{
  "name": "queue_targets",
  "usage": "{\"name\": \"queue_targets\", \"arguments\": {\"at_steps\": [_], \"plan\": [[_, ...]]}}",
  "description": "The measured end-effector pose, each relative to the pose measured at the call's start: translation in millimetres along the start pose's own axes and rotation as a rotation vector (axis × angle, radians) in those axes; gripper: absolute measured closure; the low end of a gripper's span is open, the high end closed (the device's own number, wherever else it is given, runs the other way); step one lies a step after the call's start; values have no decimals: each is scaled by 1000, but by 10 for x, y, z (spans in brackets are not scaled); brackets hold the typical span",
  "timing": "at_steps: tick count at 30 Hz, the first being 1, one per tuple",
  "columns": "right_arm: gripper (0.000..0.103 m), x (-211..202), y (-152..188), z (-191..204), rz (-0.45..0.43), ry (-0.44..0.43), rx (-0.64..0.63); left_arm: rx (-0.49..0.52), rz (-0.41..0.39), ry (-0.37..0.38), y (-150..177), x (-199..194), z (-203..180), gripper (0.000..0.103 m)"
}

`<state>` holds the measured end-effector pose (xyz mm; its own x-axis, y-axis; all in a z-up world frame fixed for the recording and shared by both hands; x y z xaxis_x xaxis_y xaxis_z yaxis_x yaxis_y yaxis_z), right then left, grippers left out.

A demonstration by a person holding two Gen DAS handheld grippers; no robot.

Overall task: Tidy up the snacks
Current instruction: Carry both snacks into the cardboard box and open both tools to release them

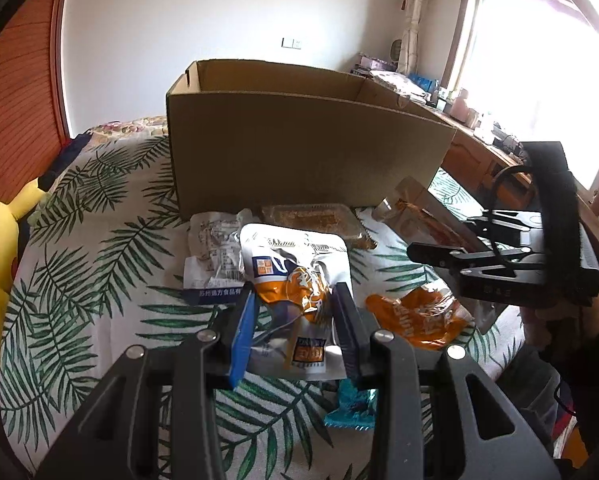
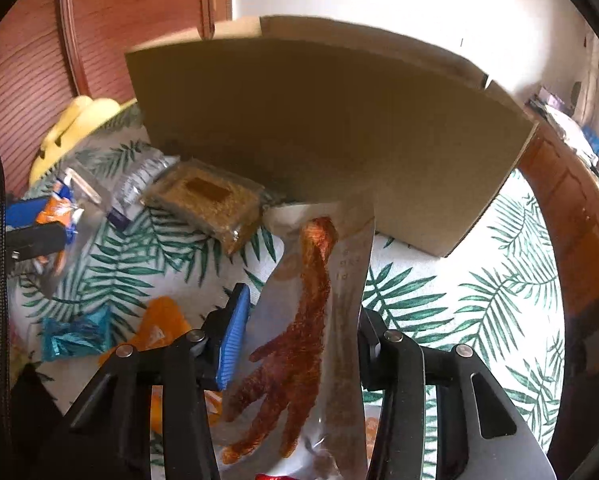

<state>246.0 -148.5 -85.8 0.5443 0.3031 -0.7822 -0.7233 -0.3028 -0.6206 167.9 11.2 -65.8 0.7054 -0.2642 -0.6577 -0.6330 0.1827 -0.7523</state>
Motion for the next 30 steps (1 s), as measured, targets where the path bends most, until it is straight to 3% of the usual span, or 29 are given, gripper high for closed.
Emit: {"name": "queue_targets", "arguments": {"at_steps": [17, 30], "plan": [[58, -701, -240, -82, -156, 5, -9, 61, -155, -3, -757, -139, -20, 67], [58, -864, -981, -91, -272, 35, -49, 105, -246, -19, -1443, 79, 230, 67]]}}
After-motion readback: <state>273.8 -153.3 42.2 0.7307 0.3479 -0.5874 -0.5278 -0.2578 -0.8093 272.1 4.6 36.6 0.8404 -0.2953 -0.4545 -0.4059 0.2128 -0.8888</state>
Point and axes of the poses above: each gripper's, at about its wrist camera, not at the fingertips, and x roughly the way its jaws point, z to its left, y to its underside, the point moved 4 cm from there along x, roughly the way its jaws point, and after that the axes turned 11 degrees about x, right-handed, at the moved point
